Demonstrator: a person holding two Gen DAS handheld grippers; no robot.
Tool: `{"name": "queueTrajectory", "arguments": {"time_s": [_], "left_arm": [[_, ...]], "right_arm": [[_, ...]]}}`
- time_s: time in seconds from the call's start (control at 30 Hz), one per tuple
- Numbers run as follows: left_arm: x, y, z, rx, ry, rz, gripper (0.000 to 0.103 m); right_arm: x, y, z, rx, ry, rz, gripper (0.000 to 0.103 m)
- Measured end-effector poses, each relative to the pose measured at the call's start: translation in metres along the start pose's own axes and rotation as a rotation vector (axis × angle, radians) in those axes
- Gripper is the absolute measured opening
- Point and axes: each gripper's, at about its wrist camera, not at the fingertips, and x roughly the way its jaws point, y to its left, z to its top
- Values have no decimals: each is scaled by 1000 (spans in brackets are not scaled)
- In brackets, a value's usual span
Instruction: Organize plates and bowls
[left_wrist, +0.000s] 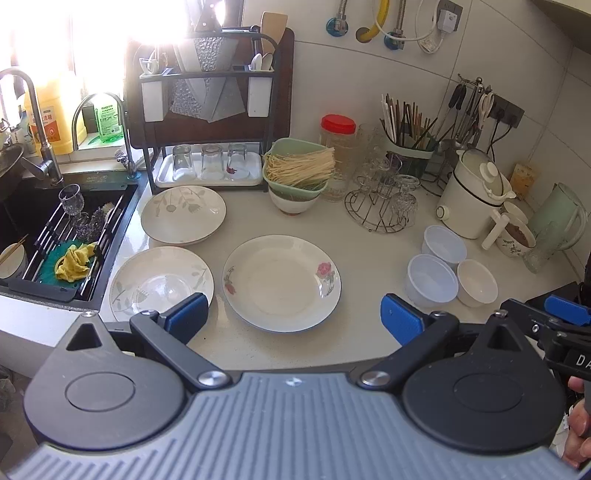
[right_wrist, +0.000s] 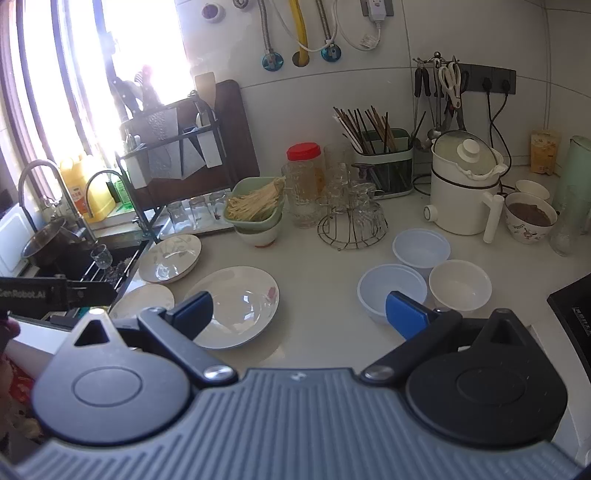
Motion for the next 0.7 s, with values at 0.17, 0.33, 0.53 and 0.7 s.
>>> {"name": "queueTrajectory", "arguments": {"time_s": [0.17,0.33,0.53,0.7], "left_arm": [[-2,-1,-2,-3,-8,-12,101],[-1,-2,-1,-2,-17,-11,101],[-1,-3,8,10,-41,-6,101],[-1,-3,8,14,-36,12,101]], "right_arm": [[3,-4,-3,28,14,-2,102],[-3,-3,2,-4,-20,20,102],[1,-5,-1,18,-1,40,100],[3,-9,0,20,-3,26,100]]}}
